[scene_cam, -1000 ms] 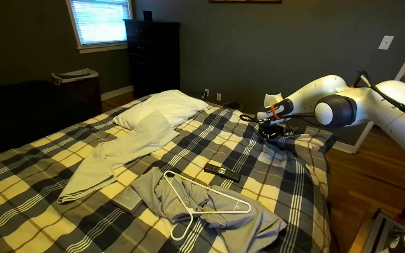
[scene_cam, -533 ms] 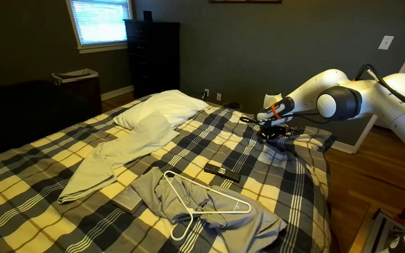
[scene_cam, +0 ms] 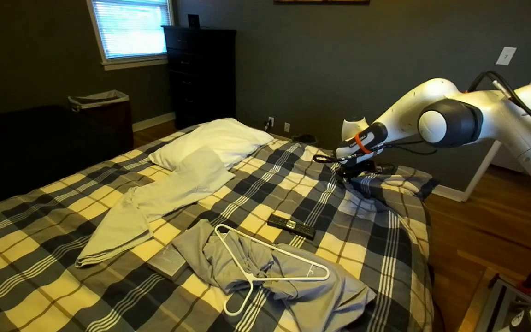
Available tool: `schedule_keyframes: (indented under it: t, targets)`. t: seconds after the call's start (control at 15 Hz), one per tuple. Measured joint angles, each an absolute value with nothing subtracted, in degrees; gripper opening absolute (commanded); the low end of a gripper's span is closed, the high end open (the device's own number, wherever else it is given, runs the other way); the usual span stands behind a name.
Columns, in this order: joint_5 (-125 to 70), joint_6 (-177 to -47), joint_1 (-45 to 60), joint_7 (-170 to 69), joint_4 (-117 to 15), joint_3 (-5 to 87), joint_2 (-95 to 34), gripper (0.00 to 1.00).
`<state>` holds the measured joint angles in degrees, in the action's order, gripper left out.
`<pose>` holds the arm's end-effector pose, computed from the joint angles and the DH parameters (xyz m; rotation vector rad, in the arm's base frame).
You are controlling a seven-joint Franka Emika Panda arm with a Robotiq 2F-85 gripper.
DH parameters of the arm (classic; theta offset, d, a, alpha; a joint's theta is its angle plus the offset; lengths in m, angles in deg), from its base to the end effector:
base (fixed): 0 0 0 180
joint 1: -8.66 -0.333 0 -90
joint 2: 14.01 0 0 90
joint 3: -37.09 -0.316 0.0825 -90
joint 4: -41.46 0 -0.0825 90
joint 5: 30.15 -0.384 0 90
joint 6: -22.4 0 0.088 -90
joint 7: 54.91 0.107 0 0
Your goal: Move the bottom right tip of the duvet to the left
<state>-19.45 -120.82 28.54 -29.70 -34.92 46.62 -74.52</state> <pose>0.6584 -0.3370 0.1027 2.6910 -1.0085 0.1548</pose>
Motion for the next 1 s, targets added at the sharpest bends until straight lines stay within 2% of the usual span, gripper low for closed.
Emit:
schedule_keyframes:
  t: [0.33, 0.8, 1.0]
  targets:
    - [-14.1, -131.5, 17.4, -30.6, -50.1, 53.6, -66.8, 0.01]
    - [-7.1, -149.3, -6.7, -30.1, -71.1, 69.8, -60.5, 0.01]
    - [-7.8, -152.2, -13.3, -30.0, -75.1, 74.1, -60.1, 0.03]
